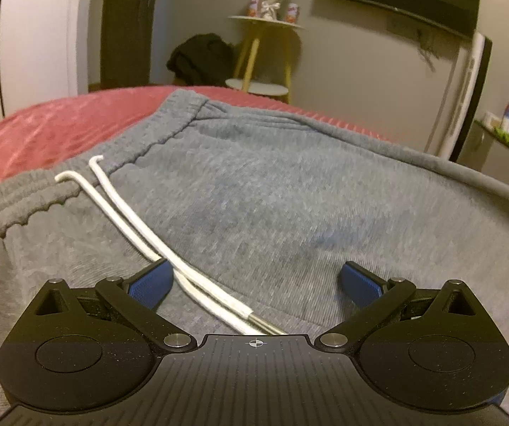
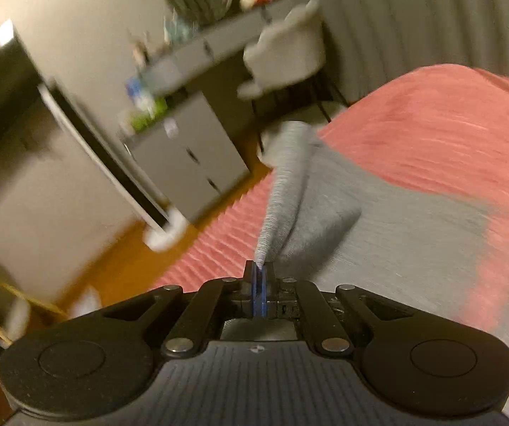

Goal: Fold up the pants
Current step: 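Grasp the sweatpants leg hems with the left and right grippers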

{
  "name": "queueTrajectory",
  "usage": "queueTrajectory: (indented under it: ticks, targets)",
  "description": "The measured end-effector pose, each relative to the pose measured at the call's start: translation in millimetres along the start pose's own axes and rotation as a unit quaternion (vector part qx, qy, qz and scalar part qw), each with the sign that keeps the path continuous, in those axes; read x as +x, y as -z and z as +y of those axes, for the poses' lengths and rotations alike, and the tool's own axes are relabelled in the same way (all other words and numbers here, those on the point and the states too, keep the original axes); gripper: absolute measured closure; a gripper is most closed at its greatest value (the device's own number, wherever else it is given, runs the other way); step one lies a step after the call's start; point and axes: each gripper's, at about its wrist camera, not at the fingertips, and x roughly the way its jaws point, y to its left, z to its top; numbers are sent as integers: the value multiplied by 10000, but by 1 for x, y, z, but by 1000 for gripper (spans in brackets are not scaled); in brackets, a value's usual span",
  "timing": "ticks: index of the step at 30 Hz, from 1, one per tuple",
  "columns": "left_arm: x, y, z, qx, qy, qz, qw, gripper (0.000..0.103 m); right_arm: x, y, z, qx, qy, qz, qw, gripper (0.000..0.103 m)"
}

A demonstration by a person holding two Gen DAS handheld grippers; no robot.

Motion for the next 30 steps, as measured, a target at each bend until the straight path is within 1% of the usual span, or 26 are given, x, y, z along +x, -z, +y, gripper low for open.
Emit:
queueTrajectory:
  ticks: [2, 3, 5, 7, 8, 9, 11, 12, 13, 14, 15, 16, 18, 19, 20, 21, 22, 23, 25, 27, 29, 30]
  targets:
    - [-3, -2, 5, -175, 123, 30, 9998, 0, -56, 22, -38, 321, -144, -242, 9991, 101]
    - [-4, -4, 7, -248, 188, 54, 9995, 0, -79, 37, -59, 518, -132, -283, 9982, 101]
    - [-7, -5, 11, -408, 318, 81, 9986, 0, -110, 66, -97, 820, 69, -267, 9963, 103]
    - [-10, -7, 14, -555, 449, 95, 9974, 0, -118, 86, -126, 884, 604, -207, 9940, 103]
    - [-12, -8, 15, -612, 508, 110, 9968, 0, -115, 88, -136, 941, 806, -79, 9923, 102]
    - [-14, -10, 14, -643, 610, 115, 9960, 0, -111, 85, -144, 1108, 743, 55, 9910, 99]
    - [-17, -15, 12, -623, 907, 135, 9938, 0, -104, 79, -149, 1395, 270, 208, 9896, 96]
    - [-18, -19, 10, -636, 1087, 174, 9919, 0, -101, 75, -148, 1430, 88, 179, 9895, 91]
    - [-17, -23, 11, -710, 1219, 225, 9897, 0, -98, 75, -146, 1412, 43, 133, 9899, 74]
    - [-16, -27, 12, -838, 1380, 324, 9863, 0, -93, 75, -145, 1388, 99, 160, 9901, 56]
    - [-12, -32, 13, -1022, 1586, 470, 9809, 0, -88, 75, -148, 1422, 148, 219, 9895, 54]
    - [-7, -37, 15, -1228, 1824, 640, 9734, 1, -83, 76, -153, 1510, 99, 286, 9881, 54]
    - [5, -48, 15, -1512, 2143, 861, 9611, 7, -80, 77, -167, 1760, -48, 303, 9839, 54]
    - [14, -56, 12, -1587, 2237, 963, 9568, 12, -82, 76, -169, 1895, -201, 267, 9813, 54]
    - [25, -63, 9, -1617, 2259, 1084, 9545, 16, -82, 76, -171, 1990, -364, 236, 9790, 55]
    - [37, -68, 4, -1622, 2229, 1156, 9543, 17, -78, 74, -173, 2104, -466, 288, 9761, 55]
    - [50, -75, -2, -1619, 2237, 1221, 9533, 18, -73, 74, -175, 2217, -507, 405, 9729, 57]
    - [63, -80, -9, -1573, 2231, 1338, 9527, 20, -69, 74, -178, 2293, -561, 478, 9706, 60]
    - [87, -86, -20, -1577, 2130, 1604, 9508, 25, -61, 75, -179, 2402, -659, 623, 9665, 63]
    - [105, -90, -28, -1604, 2049, 1756, 9494, 33, -56, 74, -180, 2460, -716, 660, 9644, 63]
    - [116, -96, -36, -1641, 2020, 1832, 9480, 50, -50, 69, -180, 2511, -781, 661, 9625, 65]
    - [119, -98, -40, -1637, 2068, 1862, 9464, 54, -47, 66, -180, 2490, -812, 644, 9629, 67]
